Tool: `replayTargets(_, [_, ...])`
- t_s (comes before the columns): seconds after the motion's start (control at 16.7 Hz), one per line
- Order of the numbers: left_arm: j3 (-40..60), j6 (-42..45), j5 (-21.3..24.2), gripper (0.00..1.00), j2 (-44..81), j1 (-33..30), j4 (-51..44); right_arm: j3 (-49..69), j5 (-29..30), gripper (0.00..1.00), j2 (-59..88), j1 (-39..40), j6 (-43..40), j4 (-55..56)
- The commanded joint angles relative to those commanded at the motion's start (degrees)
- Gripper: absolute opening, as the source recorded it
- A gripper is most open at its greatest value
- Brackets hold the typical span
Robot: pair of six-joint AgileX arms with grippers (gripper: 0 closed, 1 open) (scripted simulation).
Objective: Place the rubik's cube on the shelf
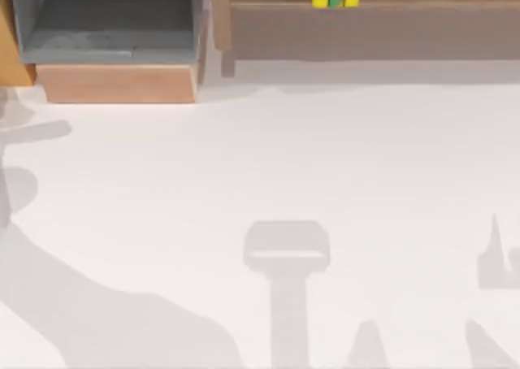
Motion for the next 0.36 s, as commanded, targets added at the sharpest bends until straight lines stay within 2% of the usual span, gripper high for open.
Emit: replayTargets(0.36, [0.0, 0.0, 0.0, 1.0, 0.0, 0.0, 0.0, 0.0, 0.0, 1.0, 0.0, 0.0, 0.0, 0.0])
